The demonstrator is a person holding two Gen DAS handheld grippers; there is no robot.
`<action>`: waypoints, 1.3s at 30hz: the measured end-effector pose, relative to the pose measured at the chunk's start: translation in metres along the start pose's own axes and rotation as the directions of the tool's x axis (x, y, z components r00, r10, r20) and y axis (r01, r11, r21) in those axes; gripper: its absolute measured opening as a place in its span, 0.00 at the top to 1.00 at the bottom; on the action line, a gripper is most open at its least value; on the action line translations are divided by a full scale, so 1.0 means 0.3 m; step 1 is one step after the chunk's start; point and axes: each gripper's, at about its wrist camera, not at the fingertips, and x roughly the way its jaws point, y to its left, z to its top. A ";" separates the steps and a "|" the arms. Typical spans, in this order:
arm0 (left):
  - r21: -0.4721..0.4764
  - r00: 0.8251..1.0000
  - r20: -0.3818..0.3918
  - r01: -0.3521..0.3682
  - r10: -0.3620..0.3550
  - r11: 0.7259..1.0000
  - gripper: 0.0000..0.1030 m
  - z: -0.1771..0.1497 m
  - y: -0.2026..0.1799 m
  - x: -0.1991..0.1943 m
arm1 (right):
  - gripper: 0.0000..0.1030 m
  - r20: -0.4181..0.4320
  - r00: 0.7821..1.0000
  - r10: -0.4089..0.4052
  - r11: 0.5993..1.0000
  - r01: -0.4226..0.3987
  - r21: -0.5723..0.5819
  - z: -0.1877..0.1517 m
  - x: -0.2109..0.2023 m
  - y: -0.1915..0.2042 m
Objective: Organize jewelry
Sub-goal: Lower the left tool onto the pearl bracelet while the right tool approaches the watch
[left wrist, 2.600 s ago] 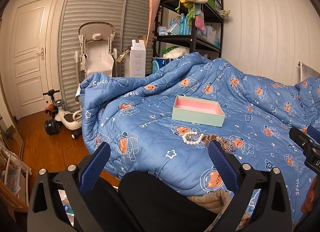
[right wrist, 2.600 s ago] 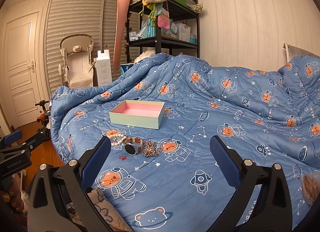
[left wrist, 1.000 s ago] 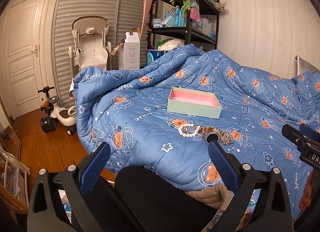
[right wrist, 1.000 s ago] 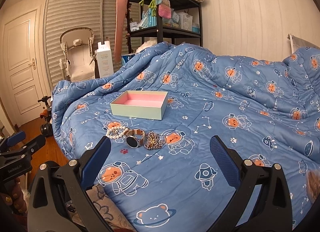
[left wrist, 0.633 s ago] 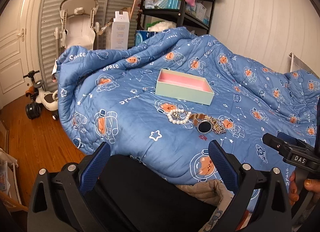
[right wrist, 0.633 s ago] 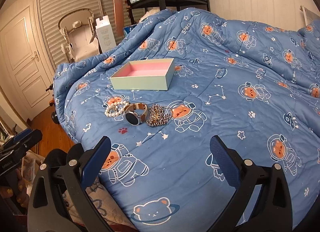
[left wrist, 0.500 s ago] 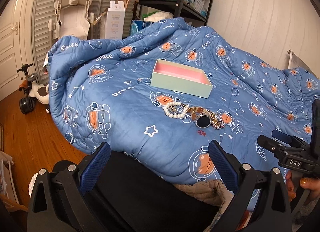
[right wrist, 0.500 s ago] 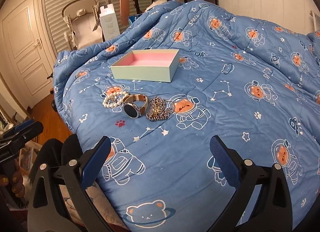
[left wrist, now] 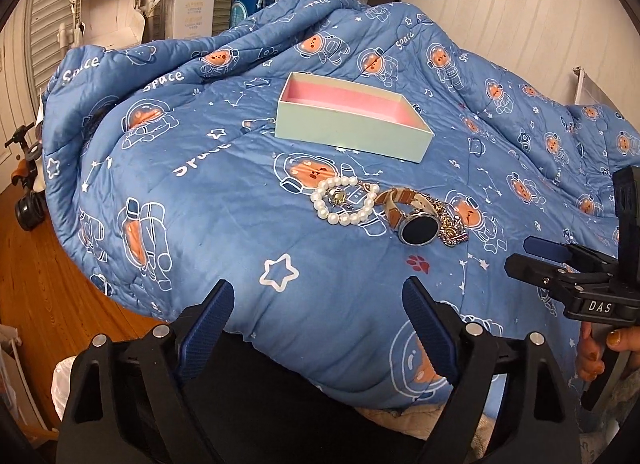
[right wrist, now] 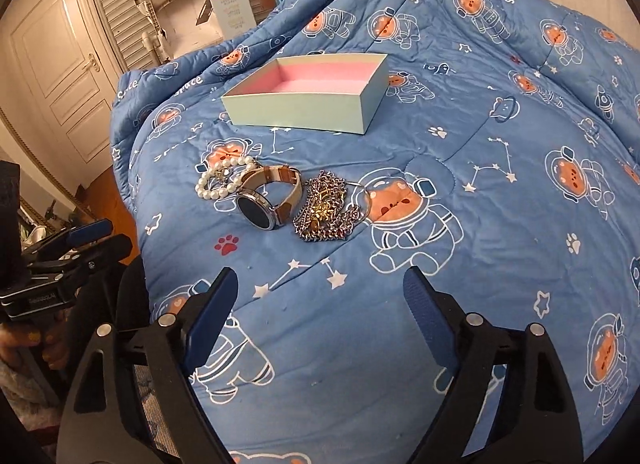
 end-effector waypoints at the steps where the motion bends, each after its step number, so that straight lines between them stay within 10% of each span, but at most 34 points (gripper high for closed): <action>1: -0.001 1.000 -0.004 0.000 0.000 1.000 0.22 0.008 0.003 0.012 | 0.21 -0.004 1.000 -0.003 1.000 0.003 -0.013 0.007 0.011 0.004; 12: 0.014 0.999 -0.035 0.009 -0.008 1.000 0.29 0.061 0.001 0.115 | 0.50 -0.056 0.998 0.002 1.000 -0.003 -0.021 0.047 0.115 -0.013; 39: -0.016 0.997 -0.075 0.027 -0.028 1.000 0.53 0.181 0.043 0.272 | 0.73 -0.054 0.995 -0.085 0.996 0.087 0.022 0.195 0.252 -0.129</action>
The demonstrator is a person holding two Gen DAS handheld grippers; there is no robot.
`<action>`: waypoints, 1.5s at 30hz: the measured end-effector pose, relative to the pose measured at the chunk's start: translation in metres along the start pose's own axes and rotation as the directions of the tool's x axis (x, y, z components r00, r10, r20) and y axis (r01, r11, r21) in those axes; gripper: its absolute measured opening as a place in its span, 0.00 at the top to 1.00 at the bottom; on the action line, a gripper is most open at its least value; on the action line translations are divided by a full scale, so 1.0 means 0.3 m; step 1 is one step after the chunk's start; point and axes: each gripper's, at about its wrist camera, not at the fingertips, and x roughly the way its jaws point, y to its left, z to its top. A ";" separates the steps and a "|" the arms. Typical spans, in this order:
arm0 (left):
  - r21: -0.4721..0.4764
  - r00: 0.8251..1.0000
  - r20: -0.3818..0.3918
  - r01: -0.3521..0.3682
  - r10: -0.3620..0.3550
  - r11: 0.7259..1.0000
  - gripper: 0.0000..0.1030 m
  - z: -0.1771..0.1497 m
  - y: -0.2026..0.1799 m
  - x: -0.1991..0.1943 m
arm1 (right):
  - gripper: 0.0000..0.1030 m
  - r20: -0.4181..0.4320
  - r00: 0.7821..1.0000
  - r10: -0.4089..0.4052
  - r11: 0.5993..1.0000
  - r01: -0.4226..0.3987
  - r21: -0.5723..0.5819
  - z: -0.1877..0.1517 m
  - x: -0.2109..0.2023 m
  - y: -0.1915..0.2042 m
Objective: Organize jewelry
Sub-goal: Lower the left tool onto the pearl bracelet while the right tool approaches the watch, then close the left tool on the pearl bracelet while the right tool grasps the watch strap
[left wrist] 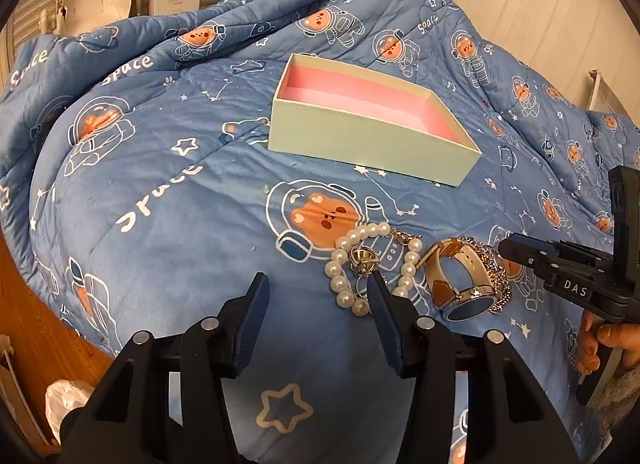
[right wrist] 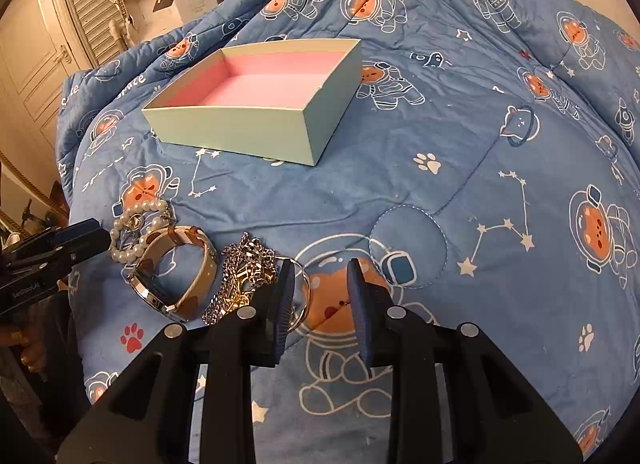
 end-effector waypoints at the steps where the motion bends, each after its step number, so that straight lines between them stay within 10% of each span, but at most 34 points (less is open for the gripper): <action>1: 0.001 1.000 -0.002 0.000 0.000 1.000 0.54 0.004 -0.001 0.006 | 0.73 0.003 1.000 0.004 1.000 -0.004 0.004 0.003 0.000 -0.002; 20: 0.028 0.999 -0.043 0.028 -0.027 0.999 0.89 0.030 -0.019 0.071 | 0.73 -0.033 0.984 0.174 0.982 -0.176 -0.073 0.031 0.014 0.157; 45: 0.031 0.991 0.048 0.125 -0.126 0.992 0.91 0.073 -0.076 -0.068 | 0.94 0.009 0.982 0.191 0.970 -0.187 -0.158 0.024 -0.030 0.209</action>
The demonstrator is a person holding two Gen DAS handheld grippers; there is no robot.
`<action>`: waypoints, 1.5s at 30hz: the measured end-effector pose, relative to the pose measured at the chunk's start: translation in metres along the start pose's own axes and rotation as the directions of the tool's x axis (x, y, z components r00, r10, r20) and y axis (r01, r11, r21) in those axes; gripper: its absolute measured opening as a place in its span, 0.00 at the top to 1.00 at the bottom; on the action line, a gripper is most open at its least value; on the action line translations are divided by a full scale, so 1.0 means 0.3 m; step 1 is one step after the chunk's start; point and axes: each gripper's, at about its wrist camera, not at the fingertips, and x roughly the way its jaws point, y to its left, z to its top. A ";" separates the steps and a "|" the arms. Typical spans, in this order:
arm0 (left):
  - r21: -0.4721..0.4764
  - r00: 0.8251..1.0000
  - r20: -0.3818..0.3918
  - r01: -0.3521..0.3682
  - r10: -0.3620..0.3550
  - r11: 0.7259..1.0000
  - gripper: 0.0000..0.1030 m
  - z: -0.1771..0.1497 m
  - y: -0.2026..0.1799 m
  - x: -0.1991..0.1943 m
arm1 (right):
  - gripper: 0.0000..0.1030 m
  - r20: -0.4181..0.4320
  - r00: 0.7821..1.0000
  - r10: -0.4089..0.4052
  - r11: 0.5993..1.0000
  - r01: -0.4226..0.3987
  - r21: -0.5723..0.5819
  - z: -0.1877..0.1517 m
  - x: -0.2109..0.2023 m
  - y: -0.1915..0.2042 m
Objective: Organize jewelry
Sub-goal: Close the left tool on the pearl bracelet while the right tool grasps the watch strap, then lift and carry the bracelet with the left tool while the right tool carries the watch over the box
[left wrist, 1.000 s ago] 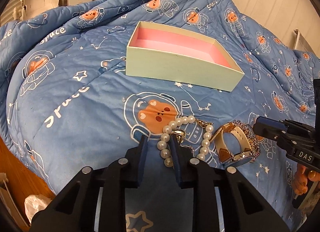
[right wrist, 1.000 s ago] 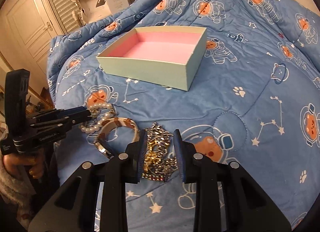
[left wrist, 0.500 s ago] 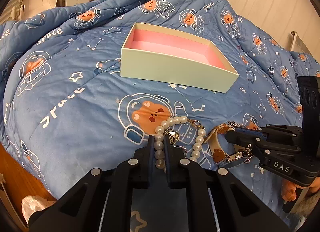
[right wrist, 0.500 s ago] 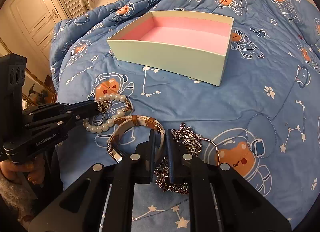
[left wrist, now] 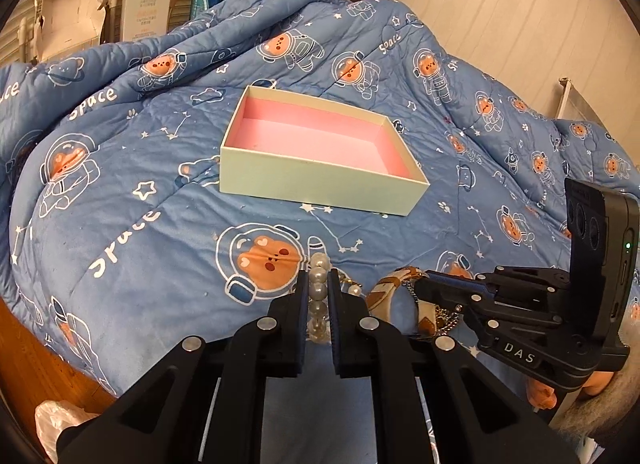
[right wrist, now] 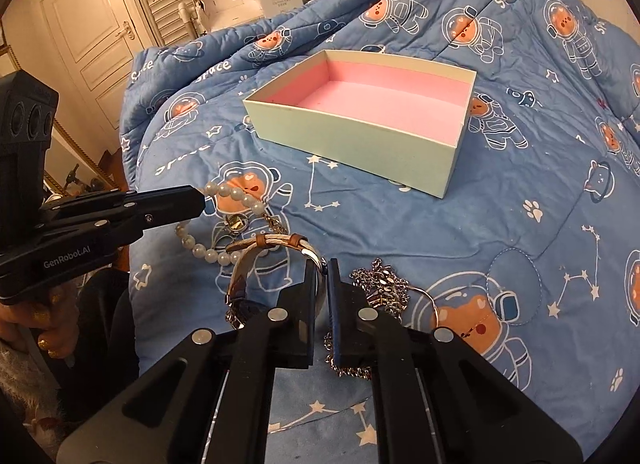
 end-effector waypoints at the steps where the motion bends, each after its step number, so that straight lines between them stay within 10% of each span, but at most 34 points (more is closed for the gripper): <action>1: 0.006 1.000 0.003 0.004 -0.004 1.000 0.91 0.005 -0.009 -0.007 | 0.94 0.004 1.000 0.001 1.000 -0.001 -0.004 0.002 -0.008 0.003; 22: 0.094 0.997 0.077 -0.023 0.016 0.995 0.91 0.173 -0.055 -0.066 | 1.00 0.130 0.991 0.000 1.000 0.003 -0.023 0.182 -0.129 -0.044; 29: 0.075 0.998 0.063 -0.027 0.022 0.997 0.91 0.158 -0.034 -0.047 | 0.97 0.043 0.999 0.027 0.999 -0.028 0.023 0.143 -0.041 -0.070; 31: 0.079 0.998 0.063 -0.027 0.022 0.997 0.91 0.156 -0.034 -0.046 | 0.79 0.034 0.999 0.026 0.999 -0.027 0.022 0.131 -0.028 -0.073; 33: 0.083 0.998 0.063 -0.029 0.024 0.996 0.91 0.155 -0.033 -0.046 | 0.30 0.069 0.997 0.040 0.997 -0.044 0.059 0.118 -0.041 -0.087; 34: 0.082 0.998 0.063 -0.029 0.024 0.996 0.91 0.155 -0.033 -0.046 | 0.29 0.096 0.994 0.055 0.995 -0.063 0.080 0.113 -0.053 -0.095; 45: 0.090 0.998 0.058 -0.037 0.032 0.995 0.91 0.166 -0.026 -0.038 | 0.80 -0.001 1.000 0.021 0.993 -0.021 -0.113 0.078 0.044 -0.012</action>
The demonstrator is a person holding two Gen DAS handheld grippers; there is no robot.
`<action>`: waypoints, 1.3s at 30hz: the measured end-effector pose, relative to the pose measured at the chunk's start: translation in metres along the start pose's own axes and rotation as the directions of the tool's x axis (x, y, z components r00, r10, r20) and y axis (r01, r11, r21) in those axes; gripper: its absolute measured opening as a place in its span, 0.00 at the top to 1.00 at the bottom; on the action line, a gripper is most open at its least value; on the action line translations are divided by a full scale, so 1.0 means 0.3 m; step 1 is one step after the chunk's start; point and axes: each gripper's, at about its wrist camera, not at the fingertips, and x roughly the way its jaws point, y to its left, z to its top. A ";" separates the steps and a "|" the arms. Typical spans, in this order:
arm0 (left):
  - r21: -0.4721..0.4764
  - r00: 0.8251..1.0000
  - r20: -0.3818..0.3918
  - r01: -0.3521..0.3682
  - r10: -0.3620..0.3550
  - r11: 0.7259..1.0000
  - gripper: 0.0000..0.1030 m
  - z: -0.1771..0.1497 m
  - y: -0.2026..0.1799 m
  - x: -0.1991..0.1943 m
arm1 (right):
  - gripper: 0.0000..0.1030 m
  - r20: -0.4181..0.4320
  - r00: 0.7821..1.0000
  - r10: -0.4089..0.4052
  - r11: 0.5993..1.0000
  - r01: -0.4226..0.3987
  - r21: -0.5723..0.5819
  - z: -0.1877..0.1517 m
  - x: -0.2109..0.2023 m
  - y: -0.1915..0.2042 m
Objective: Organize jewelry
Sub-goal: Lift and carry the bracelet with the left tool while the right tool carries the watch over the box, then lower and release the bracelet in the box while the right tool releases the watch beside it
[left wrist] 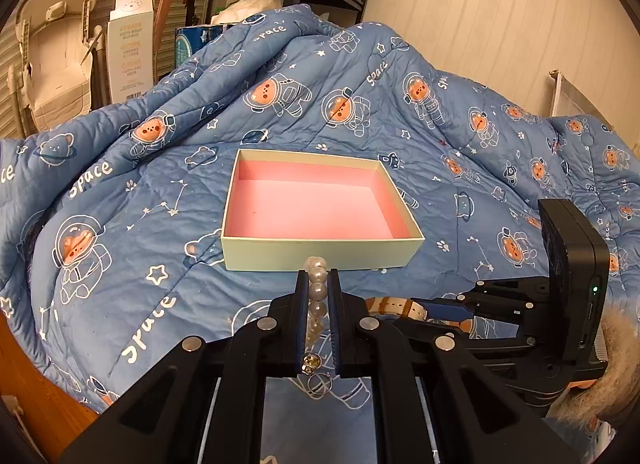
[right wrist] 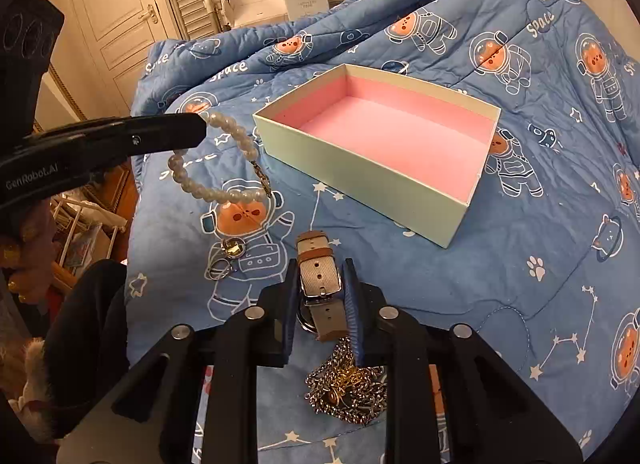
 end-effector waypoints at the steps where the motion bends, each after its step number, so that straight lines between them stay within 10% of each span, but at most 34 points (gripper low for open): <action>1: 0.000 1.000 -0.001 -0.001 0.001 1.000 0.91 0.002 0.002 0.001 | 0.80 0.001 1.000 0.004 1.000 -0.004 -0.003 0.004 -0.003 -0.001; 21: 0.032 0.998 0.056 0.034 -0.035 0.999 0.91 0.216 0.012 -0.002 | 0.81 0.163 0.987 0.005 0.998 0.005 -0.063 0.293 -0.172 -0.026; 39: -0.049 0.997 -0.056 0.053 -0.056 0.997 0.91 0.266 0.101 0.281 | 0.81 0.069 0.996 -0.065 0.998 0.063 0.022 0.394 0.096 -0.202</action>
